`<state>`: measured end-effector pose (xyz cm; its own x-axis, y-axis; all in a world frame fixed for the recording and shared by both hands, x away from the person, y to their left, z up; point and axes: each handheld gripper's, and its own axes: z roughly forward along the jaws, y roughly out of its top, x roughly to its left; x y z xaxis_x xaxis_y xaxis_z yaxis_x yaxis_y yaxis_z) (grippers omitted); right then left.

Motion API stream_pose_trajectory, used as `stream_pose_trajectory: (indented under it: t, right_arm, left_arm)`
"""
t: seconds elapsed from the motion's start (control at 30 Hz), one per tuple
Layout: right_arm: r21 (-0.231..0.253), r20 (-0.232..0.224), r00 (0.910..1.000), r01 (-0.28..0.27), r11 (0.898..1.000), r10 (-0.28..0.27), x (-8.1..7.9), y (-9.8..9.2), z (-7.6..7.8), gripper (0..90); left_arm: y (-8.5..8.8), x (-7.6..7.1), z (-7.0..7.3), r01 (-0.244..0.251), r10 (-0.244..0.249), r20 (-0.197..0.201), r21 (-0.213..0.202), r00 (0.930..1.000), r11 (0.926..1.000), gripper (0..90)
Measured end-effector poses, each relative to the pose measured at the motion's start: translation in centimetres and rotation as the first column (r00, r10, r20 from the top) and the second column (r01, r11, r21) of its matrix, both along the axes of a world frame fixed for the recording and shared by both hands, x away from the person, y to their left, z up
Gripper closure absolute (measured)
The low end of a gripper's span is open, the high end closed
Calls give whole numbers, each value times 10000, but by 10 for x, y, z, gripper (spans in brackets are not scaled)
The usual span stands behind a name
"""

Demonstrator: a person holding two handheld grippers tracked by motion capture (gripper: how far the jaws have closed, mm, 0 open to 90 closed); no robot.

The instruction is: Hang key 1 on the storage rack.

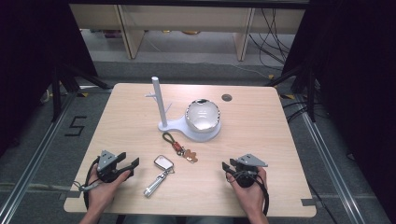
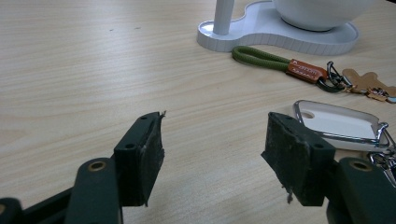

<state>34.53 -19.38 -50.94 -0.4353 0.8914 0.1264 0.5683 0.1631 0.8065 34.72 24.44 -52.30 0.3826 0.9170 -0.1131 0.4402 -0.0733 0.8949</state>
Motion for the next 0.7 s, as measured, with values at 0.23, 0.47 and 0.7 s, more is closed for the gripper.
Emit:
stream_pose_trajectory:
  t: [0.23, 0.47, 0.7]
  right_arm:
    - [-49, 72, 9997, -230, 9997, 231, -1, 0, 3, 615]
    - [-77, -398, 9972, -637, 9979, 634, -2, 14, 8, 657]
    - [-505, -1429, 9784, -1577, 9862, 1491, 12, 43, 25, 728]
  left_arm:
    - [-5, -3, 0, -56, 53, 125, 212, 9999, 9998, 365]
    - [-3, -4, 0, 156, -165, 286, 316, 9995, 9994, 374]
    - [-4, -3, 0, 185, -189, 185, 242, 9997, 9995, 375]
